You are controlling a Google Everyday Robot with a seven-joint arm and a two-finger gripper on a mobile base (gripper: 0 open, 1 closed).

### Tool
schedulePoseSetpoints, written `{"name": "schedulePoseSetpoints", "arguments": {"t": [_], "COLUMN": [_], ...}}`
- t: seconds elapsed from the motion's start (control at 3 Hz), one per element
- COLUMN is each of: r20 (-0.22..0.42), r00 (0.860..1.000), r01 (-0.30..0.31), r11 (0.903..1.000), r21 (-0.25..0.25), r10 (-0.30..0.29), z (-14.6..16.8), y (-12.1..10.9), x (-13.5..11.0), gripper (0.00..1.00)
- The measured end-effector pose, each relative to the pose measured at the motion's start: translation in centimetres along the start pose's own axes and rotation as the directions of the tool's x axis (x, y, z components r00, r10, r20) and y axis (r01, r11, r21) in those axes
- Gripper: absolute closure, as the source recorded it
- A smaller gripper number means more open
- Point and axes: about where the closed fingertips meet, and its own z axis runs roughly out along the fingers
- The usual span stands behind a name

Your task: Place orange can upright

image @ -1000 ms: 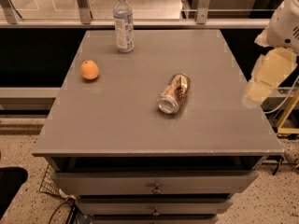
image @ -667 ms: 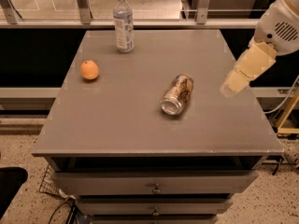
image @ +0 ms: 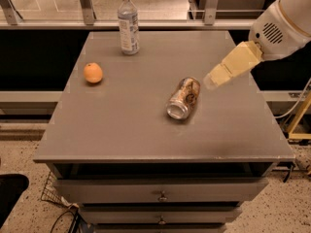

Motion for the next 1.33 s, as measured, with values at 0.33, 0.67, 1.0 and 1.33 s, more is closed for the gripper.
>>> {"name": "schedulePoseSetpoints", "arguments": {"t": [0.33, 0.67, 1.0, 1.33], "r20": [0.000, -0.045, -0.205, -0.321], "r00": [1.000, 0.996, 0.965, 0.900], "r01": [0.000, -0.070, -0.138, -0.218], "r11": [1.0000, 0.9970, 0.9809, 0.9425], "r21": [0.000, 0.033, 0.137, 0.253], "r10": [0.000, 0.072, 0.164, 0.294], "z": [0.0, 0.7, 2.9, 4.8], "y": [0.0, -0.3, -1.0, -1.3], "x": [0.0, -0.2, 0.0, -0.2], "gripper": [0.00, 0.00, 0.00, 0.00]}}
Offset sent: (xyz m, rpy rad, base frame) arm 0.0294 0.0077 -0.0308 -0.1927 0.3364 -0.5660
